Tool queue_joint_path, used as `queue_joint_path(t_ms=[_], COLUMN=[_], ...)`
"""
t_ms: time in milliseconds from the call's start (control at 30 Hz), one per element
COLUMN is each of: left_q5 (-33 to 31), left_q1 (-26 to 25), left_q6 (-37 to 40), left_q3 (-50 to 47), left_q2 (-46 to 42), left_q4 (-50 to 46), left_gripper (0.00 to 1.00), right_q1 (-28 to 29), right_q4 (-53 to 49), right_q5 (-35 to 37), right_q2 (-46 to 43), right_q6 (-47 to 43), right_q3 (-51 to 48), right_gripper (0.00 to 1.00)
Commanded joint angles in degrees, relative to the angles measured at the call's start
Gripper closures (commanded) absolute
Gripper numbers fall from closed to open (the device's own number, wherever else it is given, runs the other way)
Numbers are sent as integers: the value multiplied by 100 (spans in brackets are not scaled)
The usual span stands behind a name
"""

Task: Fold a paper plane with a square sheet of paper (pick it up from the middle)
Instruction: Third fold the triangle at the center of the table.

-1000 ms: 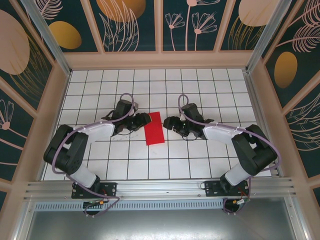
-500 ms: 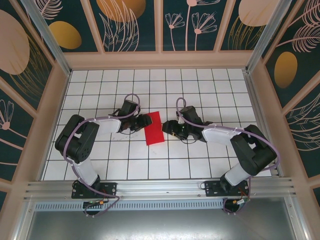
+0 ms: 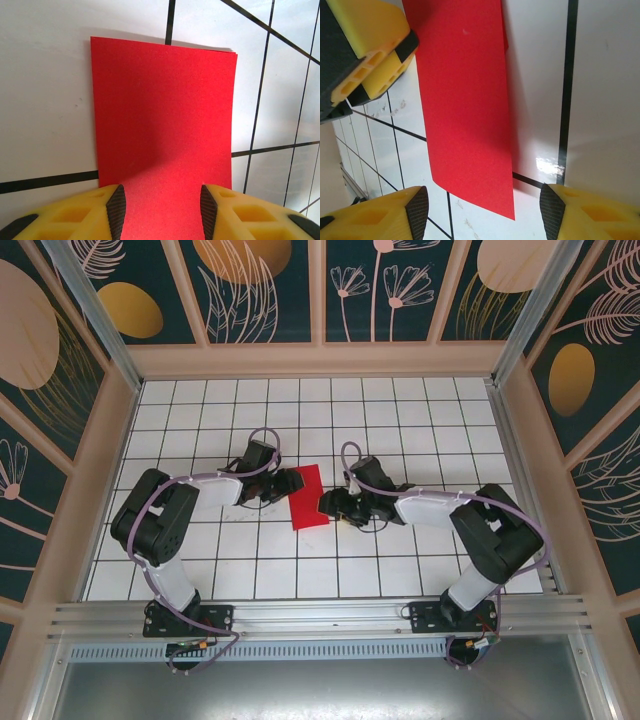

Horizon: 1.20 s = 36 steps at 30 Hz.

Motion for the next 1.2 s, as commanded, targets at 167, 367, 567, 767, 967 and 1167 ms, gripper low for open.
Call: queue_joint_path(t_ms=[167, 367, 567, 767, 967, 1167], left_q5=[-208, -204, -178, -162, -162, -129], left_q1=[-13, -13, -13, -13, -13, -13], left_q6=[103, 94, 99, 129, 164, 173], left_q3=[45, 49, 54, 75, 84, 91], left_q2=[266, 301, 318, 336, 341, 357], left_q4=[-319, -319, -327, -363, -398, -389], left_gripper=[53, 53, 53, 53, 53, 53], right_q1=[134, 150, 152, 134, 125, 162], right_q4=[-44, 102, 395, 478, 547, 582], right_q5=[-227, -450, -565, -507, -511, -544], right_q2=[182, 195, 64, -24, -24, 16], right_q6=[192, 307, 450, 536, 677, 629], right_q3=[157, 107, 25, -21, -53, 63], right_gripper=[39, 42, 43, 48, 61, 84])
